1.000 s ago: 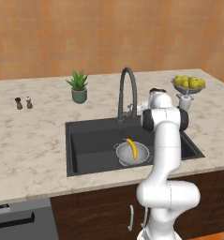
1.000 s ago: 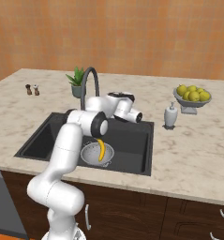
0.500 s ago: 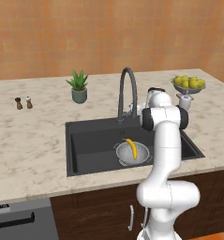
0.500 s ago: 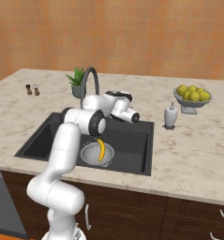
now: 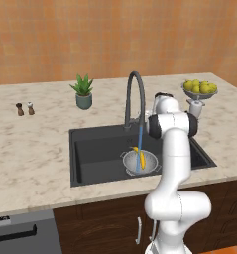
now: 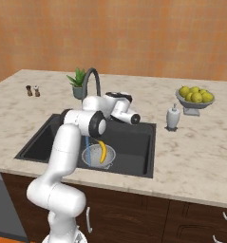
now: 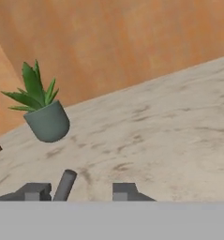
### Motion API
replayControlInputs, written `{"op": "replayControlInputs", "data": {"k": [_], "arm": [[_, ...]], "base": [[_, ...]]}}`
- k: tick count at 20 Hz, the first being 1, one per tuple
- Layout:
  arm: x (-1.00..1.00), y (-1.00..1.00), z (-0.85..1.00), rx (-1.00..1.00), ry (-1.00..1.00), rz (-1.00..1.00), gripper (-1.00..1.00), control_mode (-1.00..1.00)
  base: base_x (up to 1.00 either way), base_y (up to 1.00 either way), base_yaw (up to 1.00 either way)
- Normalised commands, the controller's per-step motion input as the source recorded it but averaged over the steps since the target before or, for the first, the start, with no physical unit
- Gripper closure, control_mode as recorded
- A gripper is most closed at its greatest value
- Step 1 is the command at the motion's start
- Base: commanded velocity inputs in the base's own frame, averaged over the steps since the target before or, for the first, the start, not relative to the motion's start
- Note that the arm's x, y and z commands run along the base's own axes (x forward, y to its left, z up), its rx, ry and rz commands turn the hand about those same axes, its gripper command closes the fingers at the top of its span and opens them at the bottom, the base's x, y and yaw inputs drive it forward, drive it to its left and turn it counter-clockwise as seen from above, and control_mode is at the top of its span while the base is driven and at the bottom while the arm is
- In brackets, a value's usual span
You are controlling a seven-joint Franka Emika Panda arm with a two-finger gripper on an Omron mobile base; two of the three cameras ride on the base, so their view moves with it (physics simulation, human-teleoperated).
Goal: Put the colander in the sink, put the banana in the colander, and turn on the sink faucet and pour water over the colander.
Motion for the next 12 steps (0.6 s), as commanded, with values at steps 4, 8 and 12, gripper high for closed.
{"op": "replayControlInputs", "data": {"k": [4, 8, 12], "arm": [[-0.02, -0.76, -0.06, 0.00, 0.07, -0.06, 1.00, -1.00], [-0.21, -0.27, 0.07, 0.01, 0.00, 0.00, 1.00, -1.00], [-0.21, -0.14, 0.11, 0.00, 0.00, 0.00, 1.00, -1.00]], "base": [[0.00, 0.00, 0.00], [0.00, 0.00, 0.00], [0.00, 0.00, 0.00]]}}
